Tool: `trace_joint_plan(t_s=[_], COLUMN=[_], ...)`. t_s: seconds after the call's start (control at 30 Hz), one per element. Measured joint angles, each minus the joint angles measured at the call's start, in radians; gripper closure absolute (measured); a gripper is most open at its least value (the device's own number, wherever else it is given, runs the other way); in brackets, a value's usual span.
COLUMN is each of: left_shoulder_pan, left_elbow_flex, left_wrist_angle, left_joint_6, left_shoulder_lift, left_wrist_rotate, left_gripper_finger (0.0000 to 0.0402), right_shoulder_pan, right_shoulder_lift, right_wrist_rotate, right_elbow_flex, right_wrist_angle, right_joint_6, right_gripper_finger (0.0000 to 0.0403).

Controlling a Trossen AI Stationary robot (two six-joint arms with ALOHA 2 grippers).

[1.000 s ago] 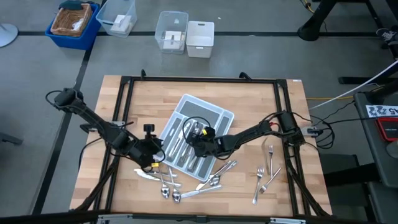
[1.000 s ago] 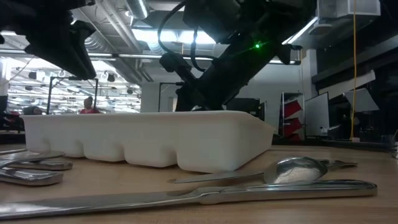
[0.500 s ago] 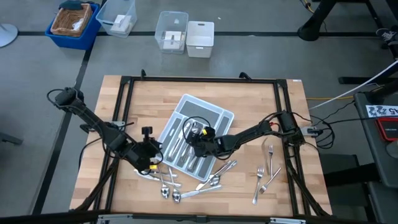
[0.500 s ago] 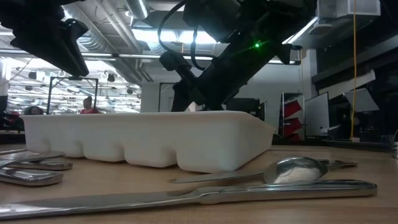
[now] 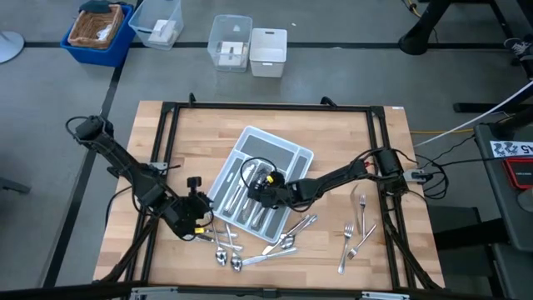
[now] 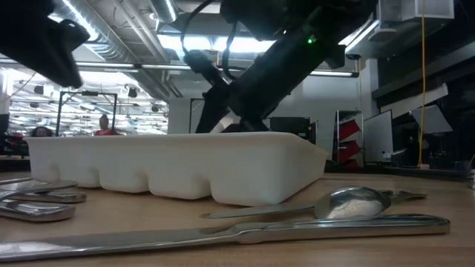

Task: Sort silverware
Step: Put the silver spoon into the white cutlery tray

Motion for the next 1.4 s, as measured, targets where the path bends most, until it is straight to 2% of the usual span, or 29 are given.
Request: trace_joint_plan(t_s=[0.3, 0.43, 0.53, 0.67, 0.93, 1.2, 1.4], left_shoulder_pan=[-0.049, -0.059, -0.063, -0.063, -0.062, -0.061, -0.051], left_elbow_flex=[0.0, 0.0, 0.0, 0.0, 0.0, 0.0, 0.0], left_wrist_angle=[0.007, 0.077, 0.175, 0.277, 0.282, 0.289, 0.313], left_joint_6=[-0.143, -0.163, -0.072, 0.131, 0.444, 0.572, 0.666], left_shoulder_lift=[0.001, 0.001, 0.007, 0.037, 0.143, 0.278, 0.372], left_wrist_rotate=[0.062, 0.162, 0.237, 0.267, 0.325, 0.323, 0.324], left_gripper_finger=[0.0325, 0.0325, 0.0325, 0.0325, 0.0325, 0.0325, 0.0325], right_shoulder_pan=[0.002, 0.014, 0.021, 0.021, 0.021, 0.021, 0.021], right_shoulder_lift=[-0.019, -0.041, -0.074, -0.131, -0.286, -0.455, -0.535], right_wrist_rotate=[-0.096, -0.107, -0.101, -0.097, -0.131, -0.159, -0.15], right_elbow_flex=[-0.001, -0.001, -0.001, -0.001, 0.0, 0.0, 0.0], right_wrist_angle=[-0.03, -0.031, -0.034, -0.033, -0.031, -0.037, -0.038], right_joint_6=[-0.069, -0.126, -0.193, -0.332, -0.604, -0.799, -0.888], right_gripper_finger=[0.0347, 0.0347, 0.0347, 0.0347, 0.0347, 0.0347, 0.0347])
